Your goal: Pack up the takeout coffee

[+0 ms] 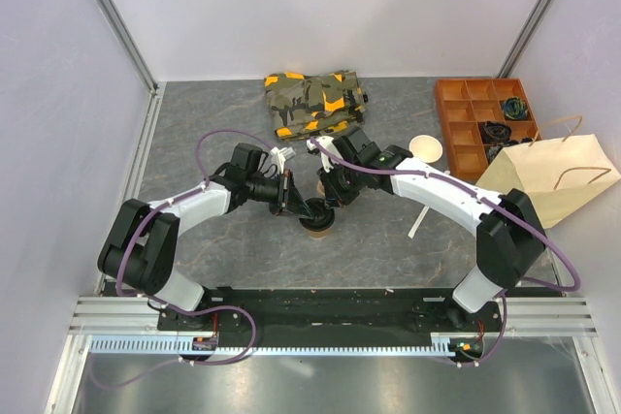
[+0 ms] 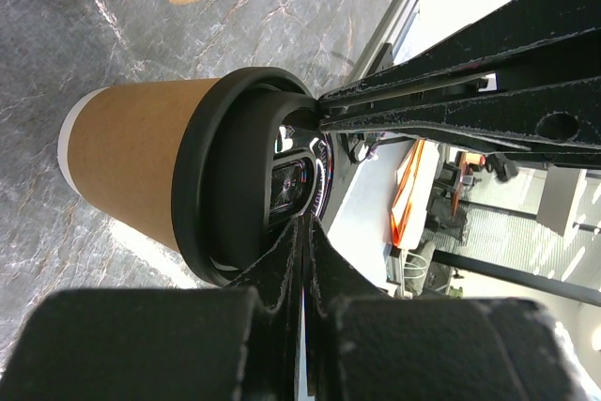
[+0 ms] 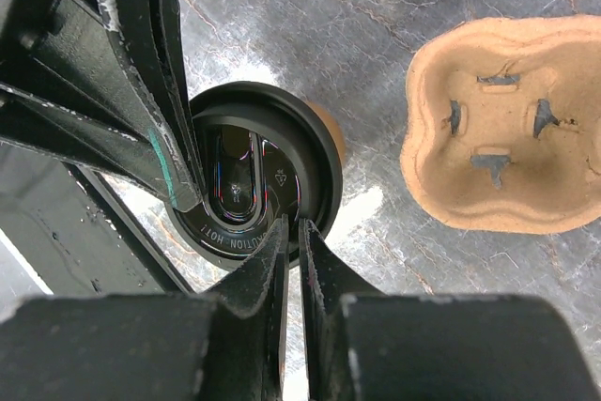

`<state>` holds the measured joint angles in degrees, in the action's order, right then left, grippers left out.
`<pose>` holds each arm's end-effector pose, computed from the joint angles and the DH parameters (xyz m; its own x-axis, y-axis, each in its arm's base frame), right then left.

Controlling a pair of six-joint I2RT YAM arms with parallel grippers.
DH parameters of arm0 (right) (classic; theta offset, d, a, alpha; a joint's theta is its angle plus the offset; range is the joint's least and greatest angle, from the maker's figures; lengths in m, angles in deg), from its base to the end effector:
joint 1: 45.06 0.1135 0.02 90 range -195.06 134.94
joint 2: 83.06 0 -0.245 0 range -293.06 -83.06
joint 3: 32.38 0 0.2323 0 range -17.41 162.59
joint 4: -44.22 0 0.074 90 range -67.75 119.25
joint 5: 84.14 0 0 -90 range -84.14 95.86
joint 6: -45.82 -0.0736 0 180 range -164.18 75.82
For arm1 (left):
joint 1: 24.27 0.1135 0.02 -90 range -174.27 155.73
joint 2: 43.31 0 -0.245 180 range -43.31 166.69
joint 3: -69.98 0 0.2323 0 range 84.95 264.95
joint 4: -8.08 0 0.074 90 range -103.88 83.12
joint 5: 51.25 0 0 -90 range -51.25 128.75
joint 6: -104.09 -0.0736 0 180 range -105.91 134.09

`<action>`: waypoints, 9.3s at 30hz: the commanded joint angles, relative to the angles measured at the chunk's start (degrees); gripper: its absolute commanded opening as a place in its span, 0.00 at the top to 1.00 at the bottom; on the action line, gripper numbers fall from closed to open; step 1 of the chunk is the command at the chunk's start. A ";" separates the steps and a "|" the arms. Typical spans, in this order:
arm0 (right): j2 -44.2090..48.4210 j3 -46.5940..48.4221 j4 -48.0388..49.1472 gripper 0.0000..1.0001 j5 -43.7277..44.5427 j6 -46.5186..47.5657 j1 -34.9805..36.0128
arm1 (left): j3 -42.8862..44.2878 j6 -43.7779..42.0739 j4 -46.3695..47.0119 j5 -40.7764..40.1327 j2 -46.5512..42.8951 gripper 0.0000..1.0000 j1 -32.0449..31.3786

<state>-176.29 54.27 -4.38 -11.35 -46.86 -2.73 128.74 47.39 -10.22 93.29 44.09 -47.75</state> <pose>0.2418 0.2497 0.2130 -0.6422 -0.5245 -0.5590 -0.7389 0.6176 0.2693 0.2443 -0.1715 0.1616 -0.9671 0.0728 -0.2439 0.2516 0.4194 -0.8723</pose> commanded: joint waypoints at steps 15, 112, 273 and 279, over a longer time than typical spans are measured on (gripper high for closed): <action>5.16 4.00 -4.96 0.81 -3.62 -0.66 1.27 | -0.37 -5.88 -3.96 -12.53 2.96 0.98 0.02; 27.58 -36.96 38.52 0.28 5.87 -3.13 2.75 | 3.06 0.79 -9.50 -21.06 -25.43 0.33 14.25; 31.69 8.82 -10.92 0.02 9.21 18.67 -19.11 | -6.00 -17.30 -11.34 3.83 -40.99 0.25 24.98; 32.06 6.99 -15.41 0.02 8.95 15.95 -22.46 | -4.68 -13.18 -10.91 0.83 -36.95 0.27 21.47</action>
<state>-143.28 61.81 -13.95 -3.55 -30.66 -23.74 121.81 34.17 -21.32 96.53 5.31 -24.17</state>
